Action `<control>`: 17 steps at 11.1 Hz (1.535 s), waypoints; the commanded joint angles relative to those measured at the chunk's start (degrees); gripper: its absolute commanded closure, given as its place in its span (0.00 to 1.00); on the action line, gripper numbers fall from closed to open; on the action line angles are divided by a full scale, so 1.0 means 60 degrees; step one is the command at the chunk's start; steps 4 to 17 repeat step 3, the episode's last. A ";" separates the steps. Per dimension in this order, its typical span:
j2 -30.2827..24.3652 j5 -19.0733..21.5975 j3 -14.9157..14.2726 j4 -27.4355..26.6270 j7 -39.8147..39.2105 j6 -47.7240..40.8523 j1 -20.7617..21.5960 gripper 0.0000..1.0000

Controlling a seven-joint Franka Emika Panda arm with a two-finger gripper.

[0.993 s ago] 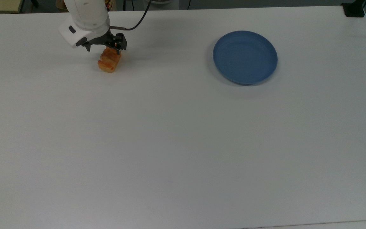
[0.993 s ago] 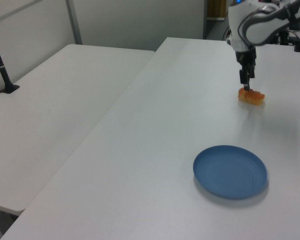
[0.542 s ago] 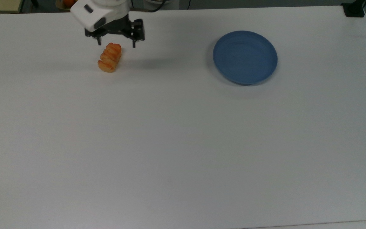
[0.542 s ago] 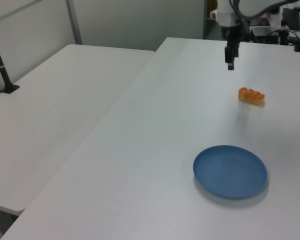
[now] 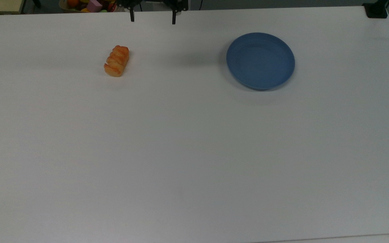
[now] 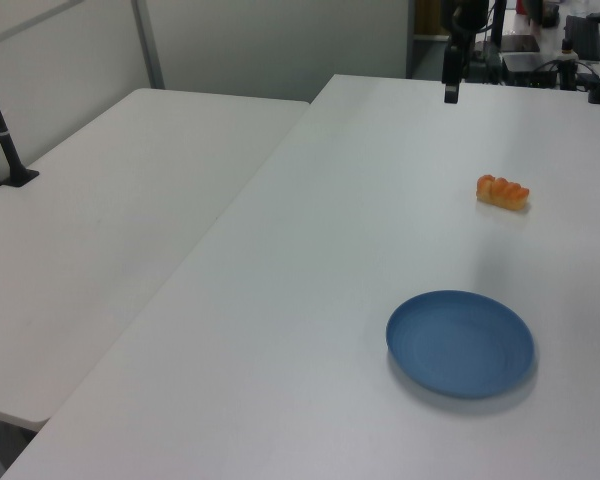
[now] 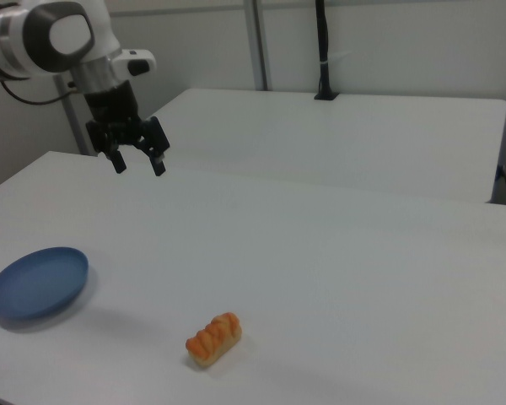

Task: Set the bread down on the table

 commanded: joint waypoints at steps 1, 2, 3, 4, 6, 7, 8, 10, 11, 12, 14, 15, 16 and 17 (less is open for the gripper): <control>-0.0370 0.0154 -0.0585 -0.0148 0.0892 -0.0682 0.0622 0.00; -0.0442 0.0154 -0.0585 -0.0148 0.0893 -0.0699 0.0608 0.00; -0.0443 0.0168 -0.0585 -0.0133 0.0893 -0.0699 0.0535 0.00; -0.0443 0.0168 -0.0585 -0.0133 0.0893 -0.0699 0.0535 0.00; -0.0443 0.0168 -0.0585 -0.0133 0.0893 -0.0699 0.0535 0.00; -0.0443 0.0168 -0.0585 -0.0133 0.0893 -0.0699 0.0535 0.00; -0.0443 0.0168 -0.0585 -0.0133 0.0893 -0.0699 0.0535 0.00; -0.0443 0.0168 -0.0585 -0.0133 0.0893 -0.0699 0.0535 0.00; -0.0443 0.0168 -0.0585 -0.0133 0.0893 -0.0699 0.0535 0.00; -0.0443 0.0168 -0.0585 -0.0133 0.0893 -0.0699 0.0535 0.00; -0.0443 0.0168 -0.0585 -0.0133 0.0893 -0.0699 0.0535 0.00; -0.0443 0.0168 -0.0585 -0.0133 0.0893 -0.0699 0.0535 0.00; -0.0443 0.0168 -0.0585 -0.0133 0.0893 -0.0699 0.0535 0.00; -0.0443 0.0168 -0.0585 -0.0133 0.0893 -0.0699 0.0535 0.00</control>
